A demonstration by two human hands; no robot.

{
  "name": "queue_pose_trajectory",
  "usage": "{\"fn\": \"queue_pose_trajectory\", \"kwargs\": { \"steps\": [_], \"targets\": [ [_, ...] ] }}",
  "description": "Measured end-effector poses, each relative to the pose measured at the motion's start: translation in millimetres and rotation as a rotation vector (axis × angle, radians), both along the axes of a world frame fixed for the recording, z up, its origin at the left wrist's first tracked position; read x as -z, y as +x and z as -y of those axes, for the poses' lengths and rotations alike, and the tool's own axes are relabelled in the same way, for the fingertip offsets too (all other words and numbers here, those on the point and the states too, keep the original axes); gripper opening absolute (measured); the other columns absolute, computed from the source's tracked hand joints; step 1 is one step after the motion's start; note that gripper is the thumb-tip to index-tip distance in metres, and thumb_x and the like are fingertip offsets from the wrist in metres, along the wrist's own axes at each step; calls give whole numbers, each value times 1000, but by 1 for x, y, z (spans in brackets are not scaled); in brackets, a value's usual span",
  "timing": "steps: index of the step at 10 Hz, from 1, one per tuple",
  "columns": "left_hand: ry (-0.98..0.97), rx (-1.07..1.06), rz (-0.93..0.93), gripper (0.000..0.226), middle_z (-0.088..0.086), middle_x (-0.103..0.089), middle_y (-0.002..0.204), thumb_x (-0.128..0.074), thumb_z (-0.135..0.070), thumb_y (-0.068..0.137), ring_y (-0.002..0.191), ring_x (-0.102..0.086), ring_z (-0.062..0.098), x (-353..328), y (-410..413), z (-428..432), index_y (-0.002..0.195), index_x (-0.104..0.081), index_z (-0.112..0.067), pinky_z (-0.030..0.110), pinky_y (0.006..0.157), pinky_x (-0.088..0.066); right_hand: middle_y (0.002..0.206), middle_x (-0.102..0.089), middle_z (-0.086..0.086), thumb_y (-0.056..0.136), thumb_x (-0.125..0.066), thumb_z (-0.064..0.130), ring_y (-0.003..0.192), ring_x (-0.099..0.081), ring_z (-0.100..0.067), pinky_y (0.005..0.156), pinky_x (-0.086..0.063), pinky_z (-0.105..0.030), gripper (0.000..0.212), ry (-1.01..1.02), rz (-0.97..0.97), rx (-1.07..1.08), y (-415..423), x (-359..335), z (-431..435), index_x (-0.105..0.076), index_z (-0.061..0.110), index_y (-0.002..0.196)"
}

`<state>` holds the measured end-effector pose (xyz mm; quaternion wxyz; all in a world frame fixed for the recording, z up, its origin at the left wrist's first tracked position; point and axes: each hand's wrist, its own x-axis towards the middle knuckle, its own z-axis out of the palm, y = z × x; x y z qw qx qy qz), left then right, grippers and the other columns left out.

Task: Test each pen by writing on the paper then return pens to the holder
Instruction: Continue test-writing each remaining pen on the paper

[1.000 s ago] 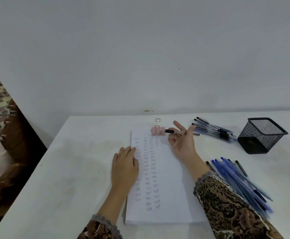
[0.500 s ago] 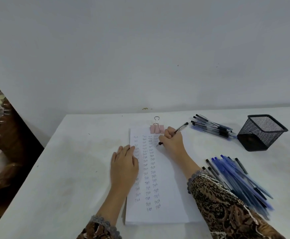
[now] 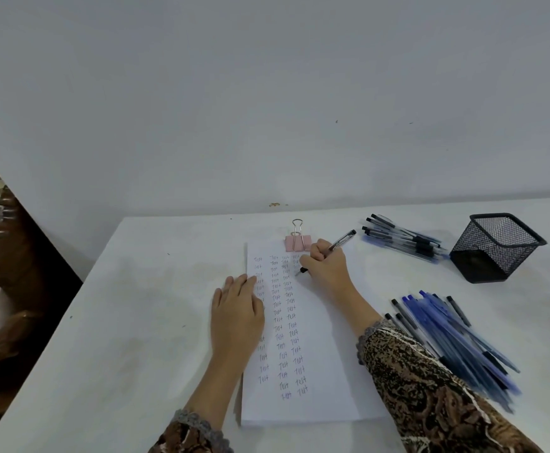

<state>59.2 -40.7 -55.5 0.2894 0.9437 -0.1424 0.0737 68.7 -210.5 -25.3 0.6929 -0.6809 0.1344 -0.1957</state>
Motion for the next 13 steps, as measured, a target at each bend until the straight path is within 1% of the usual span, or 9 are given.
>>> {"fn": "queue_pose_trajectory", "kwargs": {
  "steps": [2, 3, 4, 6, 7, 9, 10, 12, 13],
  "targets": [
    [-1, 2, -2, 42, -1, -40, 145, -35, -15, 96, 140, -25, 17, 0, -1, 0, 137, -43, -16, 34, 117, -12, 43, -23, 18, 72, -43, -20, 45, -20, -3, 45, -20, -14, 47, 5, -27, 30, 1, 1, 3, -21, 19, 57],
    [6, 2, 1, 42, 0, -40, 145, -35, -15, 96, 140, -26, 17, 0, 0, 0, 137, -43, -16, 34, 117, -13, 48, -24, 14, 72, -43, -20, 46, -19, -4, 46, -19, -15, 47, 19, -31, 20, 1, 1, 3, -21, 19, 59],
    [-7, 3, 0, 42, -1, -40, 145, -35, -14, 96, 141, -23, 18, 0, 1, 0, 137, -44, -16, 33, 117, -11, 57, -20, 6, 73, -45, -20, 46, -18, -3, 44, -18, -12, 49, -28, -29, -5, -1, -2, 0, -21, 21, 61],
    [-2, 5, -3, 43, -3, -38, 146, -34, -15, 96, 142, -21, 16, -1, 0, -1, 138, -41, -17, 32, 117, -8, 45, -24, 16, 70, -48, -17, 48, -21, -5, 48, -21, -16, 47, -66, -36, 49, 0, 2, 4, -21, 19, 57],
    [9, 5, -5, 43, -3, -37, 147, -33, -16, 96, 142, -20, 16, -1, 0, -1, 139, -41, -17, 31, 117, -8, 44, -24, 15, 72, -47, -18, 43, -22, -1, 45, -21, -12, 47, -75, -24, 43, -2, -1, 2, -21, 18, 57],
    [2, 4, -10, 43, -3, -37, 147, -33, -16, 96, 142, -20, 16, -1, 0, -1, 138, -41, -17, 32, 117, -8, 42, -23, 17, 71, -46, -19, 44, -20, -2, 46, -21, -13, 48, -53, -27, 41, 1, 1, 3, -20, 19, 58],
    [-2, 4, -17, 43, -3, -37, 147, -33, -16, 97, 142, -20, 16, -2, 0, -1, 139, -40, -17, 32, 117, -8, 40, -24, 16, 72, -45, -19, 43, -20, -2, 43, -20, -10, 46, -45, -30, 68, 0, 0, 4, -21, 19, 59],
    [-5, 2, -15, 43, -3, -36, 147, -34, -16, 97, 142, -19, 16, -1, -1, -1, 138, -41, -18, 31, 117, -8, 44, -21, 16, 71, -47, -16, 44, -18, -2, 44, -19, -13, 46, -84, -56, 65, 2, 1, 6, -21, 19, 58],
    [-8, 5, -4, 42, -2, -37, 147, -34, -15, 96, 142, -20, 17, -1, -1, -1, 138, -42, -17, 32, 117, -9, 51, -22, 10, 72, -47, -16, 43, -20, -2, 43, -19, -11, 46, -98, -40, 102, 1, 1, 6, -21, 19, 57]
  ]
}}
